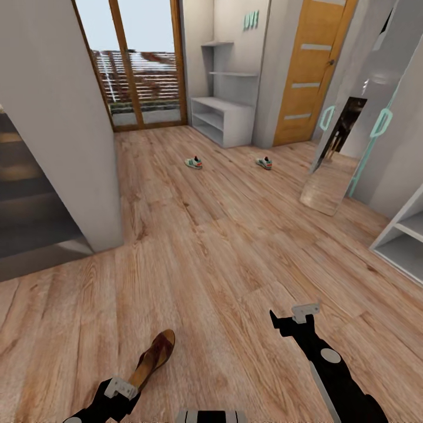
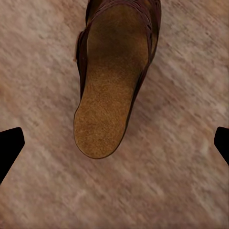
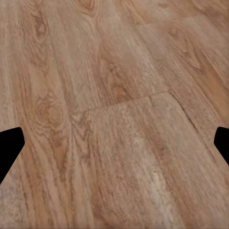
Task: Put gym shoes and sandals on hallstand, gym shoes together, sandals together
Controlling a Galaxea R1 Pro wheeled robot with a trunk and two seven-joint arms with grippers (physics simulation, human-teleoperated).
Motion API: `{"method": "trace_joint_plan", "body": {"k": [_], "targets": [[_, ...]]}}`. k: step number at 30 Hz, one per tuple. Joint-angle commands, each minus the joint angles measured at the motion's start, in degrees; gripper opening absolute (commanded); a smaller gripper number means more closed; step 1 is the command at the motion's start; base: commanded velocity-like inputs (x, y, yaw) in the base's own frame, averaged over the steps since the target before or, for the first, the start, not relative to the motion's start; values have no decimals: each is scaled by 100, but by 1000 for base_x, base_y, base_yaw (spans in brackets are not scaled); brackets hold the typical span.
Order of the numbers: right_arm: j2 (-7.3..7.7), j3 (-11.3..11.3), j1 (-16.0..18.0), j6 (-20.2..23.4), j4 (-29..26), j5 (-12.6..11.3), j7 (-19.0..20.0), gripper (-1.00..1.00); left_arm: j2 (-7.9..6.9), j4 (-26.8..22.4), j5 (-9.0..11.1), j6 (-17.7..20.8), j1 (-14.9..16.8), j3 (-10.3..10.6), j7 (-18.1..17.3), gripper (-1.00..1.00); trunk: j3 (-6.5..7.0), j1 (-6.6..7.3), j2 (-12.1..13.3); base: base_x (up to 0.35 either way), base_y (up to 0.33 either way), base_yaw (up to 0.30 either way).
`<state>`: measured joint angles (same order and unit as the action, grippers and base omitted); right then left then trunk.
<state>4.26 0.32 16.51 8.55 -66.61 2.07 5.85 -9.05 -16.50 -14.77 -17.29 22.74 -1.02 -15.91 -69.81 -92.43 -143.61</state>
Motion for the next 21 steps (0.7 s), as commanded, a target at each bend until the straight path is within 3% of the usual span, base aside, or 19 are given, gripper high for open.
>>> {"method": "trace_joint_plan", "body": {"k": [1, 21], "targets": [[3, 3, 3, 32, -10, 22, 13, 100, -3, 0, -34, -25, 2, -13, -10, 100, -13, 1, -2, 0, 0, 0], [-1, 10, 1, 35, -27, 22, 11, 100, 18, -18, -34, -36, 2, -13, -9, 100, -34, 1, -2, 77, 22, 0]]}}
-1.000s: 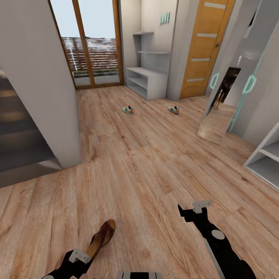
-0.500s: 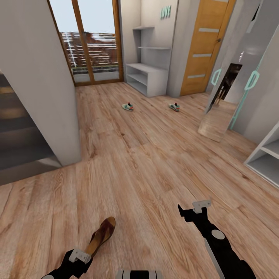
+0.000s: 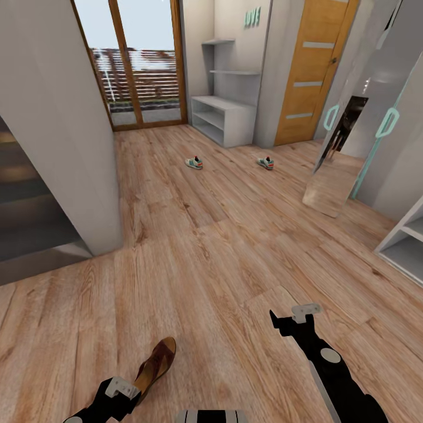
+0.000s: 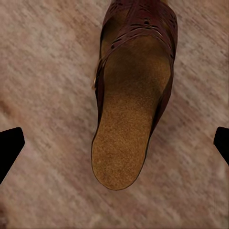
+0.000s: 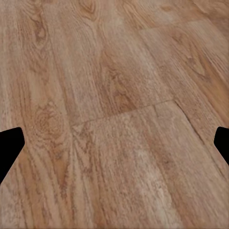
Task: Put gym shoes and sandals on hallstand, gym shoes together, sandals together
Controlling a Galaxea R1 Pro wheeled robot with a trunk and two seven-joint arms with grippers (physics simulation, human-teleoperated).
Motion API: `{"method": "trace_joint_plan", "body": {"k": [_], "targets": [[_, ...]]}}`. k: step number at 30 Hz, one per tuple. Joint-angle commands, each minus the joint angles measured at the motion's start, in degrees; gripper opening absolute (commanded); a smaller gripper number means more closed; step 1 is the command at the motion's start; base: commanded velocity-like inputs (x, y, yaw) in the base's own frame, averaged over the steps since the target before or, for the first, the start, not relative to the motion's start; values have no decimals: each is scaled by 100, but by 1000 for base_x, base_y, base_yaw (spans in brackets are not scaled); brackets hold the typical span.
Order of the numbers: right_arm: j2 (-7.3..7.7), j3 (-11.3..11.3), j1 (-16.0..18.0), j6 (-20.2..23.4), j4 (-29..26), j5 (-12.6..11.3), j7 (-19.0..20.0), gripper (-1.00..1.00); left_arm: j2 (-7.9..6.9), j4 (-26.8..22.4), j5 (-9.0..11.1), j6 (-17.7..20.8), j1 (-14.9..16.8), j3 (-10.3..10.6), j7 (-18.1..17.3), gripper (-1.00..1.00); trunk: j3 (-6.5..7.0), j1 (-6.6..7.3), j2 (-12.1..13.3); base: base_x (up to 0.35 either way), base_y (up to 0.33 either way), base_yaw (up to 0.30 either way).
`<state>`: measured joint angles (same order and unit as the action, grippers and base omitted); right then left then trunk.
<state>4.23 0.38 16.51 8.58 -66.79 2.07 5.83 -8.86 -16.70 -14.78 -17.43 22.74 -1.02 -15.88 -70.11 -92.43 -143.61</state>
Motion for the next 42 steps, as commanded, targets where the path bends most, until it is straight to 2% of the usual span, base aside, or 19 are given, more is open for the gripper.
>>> {"method": "trace_joint_plan", "body": {"k": [1, 18, 27, 42], "targets": [[3, 3, 1, 32, -10, 22, 13, 100, -1, 2, -34, -23, 2, -12, -12, 100, -4, 1, -2, 11, 3, 0], [0, 4, 1, 39, -14, 22, 14, 100, 8, 0, -34, -24, 2, -12, -12, 100, -4, 1, -2, 53, 6, -163], [-1, 11, 1, 39, -58, 22, 12, 100, 2, 0, -34, -37, 2, -12, -12, 100, -4, 1, -2, 140, 22, -31], [-1, 17, 3, 39, -117, 22, 12, 100, 3, -6, -37, -41, 2, -10, -12, 100, -4, 1, -2, 17, 3, -3]]}}
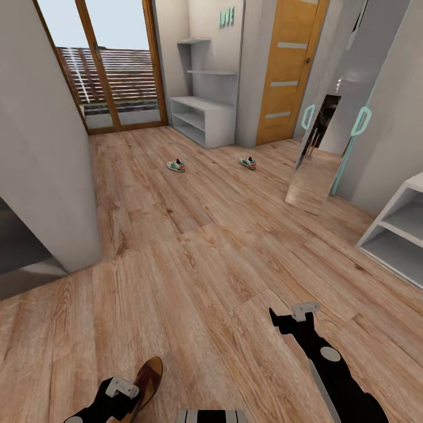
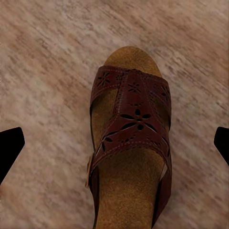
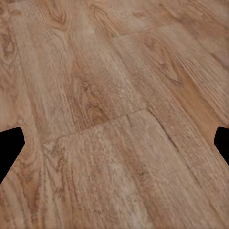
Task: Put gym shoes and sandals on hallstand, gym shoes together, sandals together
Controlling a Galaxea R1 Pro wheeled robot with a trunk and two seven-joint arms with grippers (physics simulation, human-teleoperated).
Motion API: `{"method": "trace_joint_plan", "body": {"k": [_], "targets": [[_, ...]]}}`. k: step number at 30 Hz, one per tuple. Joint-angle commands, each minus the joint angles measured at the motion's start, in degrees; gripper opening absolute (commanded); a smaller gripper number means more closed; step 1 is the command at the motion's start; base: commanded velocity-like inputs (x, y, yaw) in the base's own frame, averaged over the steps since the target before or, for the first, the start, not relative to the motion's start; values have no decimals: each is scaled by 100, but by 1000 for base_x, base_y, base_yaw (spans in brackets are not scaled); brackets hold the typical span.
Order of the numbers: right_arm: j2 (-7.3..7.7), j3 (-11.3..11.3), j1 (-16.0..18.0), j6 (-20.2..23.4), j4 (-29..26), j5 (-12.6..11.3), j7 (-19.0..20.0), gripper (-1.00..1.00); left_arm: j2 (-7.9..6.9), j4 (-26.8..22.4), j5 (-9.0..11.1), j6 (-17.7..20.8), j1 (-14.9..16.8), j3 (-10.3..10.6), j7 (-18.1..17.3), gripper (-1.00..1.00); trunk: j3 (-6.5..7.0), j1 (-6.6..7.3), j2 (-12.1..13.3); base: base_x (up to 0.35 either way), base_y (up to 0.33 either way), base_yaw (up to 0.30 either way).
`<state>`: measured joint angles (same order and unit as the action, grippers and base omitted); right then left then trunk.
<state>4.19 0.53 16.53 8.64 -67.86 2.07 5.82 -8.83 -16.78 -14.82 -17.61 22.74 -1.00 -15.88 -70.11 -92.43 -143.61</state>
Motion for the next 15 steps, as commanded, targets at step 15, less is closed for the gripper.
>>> {"method": "trace_joint_plan", "body": {"k": [15], "targets": [[-5, 2, 0, 32, -58, 22, 7, 100, 11, -1, -30, -23, 2, -6, -14, 100, -81, -4, -4, 0, 0, 0]]}}
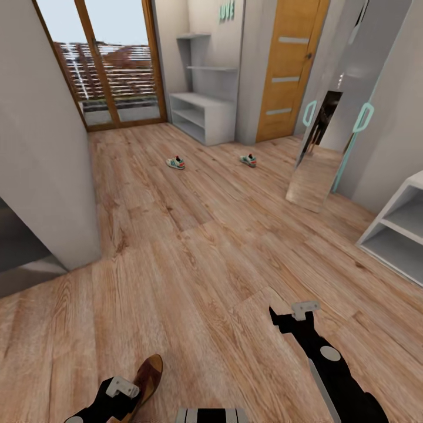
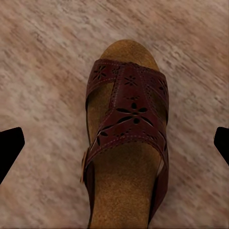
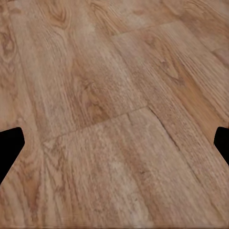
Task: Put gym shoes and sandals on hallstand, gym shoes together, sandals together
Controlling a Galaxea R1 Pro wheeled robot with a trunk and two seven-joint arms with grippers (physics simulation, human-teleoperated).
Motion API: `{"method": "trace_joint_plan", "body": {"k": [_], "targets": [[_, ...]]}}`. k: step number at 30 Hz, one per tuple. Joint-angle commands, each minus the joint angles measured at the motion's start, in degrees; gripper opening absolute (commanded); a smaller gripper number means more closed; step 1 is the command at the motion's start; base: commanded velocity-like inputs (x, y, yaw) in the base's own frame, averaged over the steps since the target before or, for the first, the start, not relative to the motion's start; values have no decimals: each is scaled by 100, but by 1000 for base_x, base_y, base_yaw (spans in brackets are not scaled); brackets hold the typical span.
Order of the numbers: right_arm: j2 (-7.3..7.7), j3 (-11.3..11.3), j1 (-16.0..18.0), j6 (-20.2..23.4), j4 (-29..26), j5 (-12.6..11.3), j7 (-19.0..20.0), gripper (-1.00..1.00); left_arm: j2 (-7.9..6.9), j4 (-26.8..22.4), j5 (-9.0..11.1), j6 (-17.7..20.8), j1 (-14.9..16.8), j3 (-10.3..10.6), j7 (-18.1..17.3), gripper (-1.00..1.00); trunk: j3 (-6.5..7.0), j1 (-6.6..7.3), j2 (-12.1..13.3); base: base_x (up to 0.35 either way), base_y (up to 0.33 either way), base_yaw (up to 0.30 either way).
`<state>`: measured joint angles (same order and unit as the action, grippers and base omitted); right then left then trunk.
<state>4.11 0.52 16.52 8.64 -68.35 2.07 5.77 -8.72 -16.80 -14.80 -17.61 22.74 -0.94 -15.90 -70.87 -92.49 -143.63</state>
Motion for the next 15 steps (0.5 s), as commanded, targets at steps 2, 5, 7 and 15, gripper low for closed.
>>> {"method": "trace_joint_plan", "body": {"k": [2, 5, 7, 15], "targets": [[3, 2, 1, 32, -10, 22, 13, 100, 0, 1, -32, -23, 3, -12, -14, 100, -64, -4, -5, 0, 0, 0], [2, 2, 1, 32, -9, 22, 12, 100, 1, 1, -32, -23, 3, -12, -16, 100, -155, -11, -9, 0, 0, 0], [2, 2, 1, 32, -8, 22, 12, 100, -2, 1, -32, -23, 3, -12, -17, 100, -216, -17, -11, 0, 0, 0], [2, 1, 1, 32, -11, 22, 12, 100, -8, 1, -92, -23, 3, -12, -18, 100, -375, -27, -17, 0, 0, 0]]}}
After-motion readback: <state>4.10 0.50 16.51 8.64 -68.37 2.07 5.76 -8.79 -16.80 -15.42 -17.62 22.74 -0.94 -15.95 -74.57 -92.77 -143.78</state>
